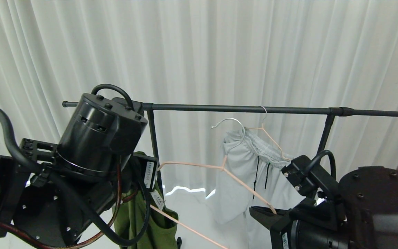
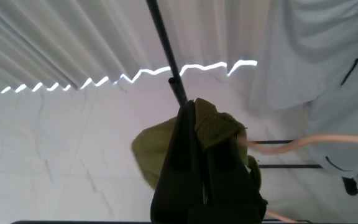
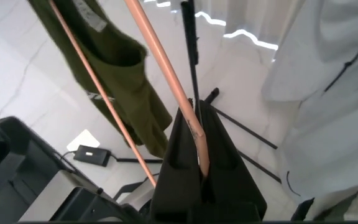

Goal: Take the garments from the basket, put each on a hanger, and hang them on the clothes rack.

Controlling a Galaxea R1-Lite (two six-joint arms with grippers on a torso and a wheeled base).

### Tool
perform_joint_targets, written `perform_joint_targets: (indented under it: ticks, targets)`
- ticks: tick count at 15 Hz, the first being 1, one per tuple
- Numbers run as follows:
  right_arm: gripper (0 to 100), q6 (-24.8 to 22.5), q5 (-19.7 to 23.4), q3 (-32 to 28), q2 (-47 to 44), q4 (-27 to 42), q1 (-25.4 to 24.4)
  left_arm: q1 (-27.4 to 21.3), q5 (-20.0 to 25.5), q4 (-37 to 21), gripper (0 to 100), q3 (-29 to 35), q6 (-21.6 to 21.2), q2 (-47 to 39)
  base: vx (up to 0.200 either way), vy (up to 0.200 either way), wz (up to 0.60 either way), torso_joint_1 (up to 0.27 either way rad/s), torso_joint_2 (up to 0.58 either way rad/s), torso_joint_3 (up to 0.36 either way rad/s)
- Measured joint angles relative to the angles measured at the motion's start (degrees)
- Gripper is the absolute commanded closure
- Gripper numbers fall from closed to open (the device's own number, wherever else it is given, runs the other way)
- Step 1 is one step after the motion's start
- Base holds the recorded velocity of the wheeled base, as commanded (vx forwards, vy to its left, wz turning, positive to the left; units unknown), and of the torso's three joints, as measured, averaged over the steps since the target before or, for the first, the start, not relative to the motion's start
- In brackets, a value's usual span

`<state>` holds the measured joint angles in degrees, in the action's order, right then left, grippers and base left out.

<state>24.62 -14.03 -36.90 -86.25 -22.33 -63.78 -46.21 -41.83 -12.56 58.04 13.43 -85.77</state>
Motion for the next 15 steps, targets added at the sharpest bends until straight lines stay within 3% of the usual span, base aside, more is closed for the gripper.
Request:
perform_joint_targets:
  ticks: [15]
  targets:
    - [100,0.22,-0.02,-7.47,-10.67,-1.72,-6.14,-13.09,3.35,0.0,100,6.01,7.74,0.6,0.0,0.0,0.0,0.0,0.0,0.0]
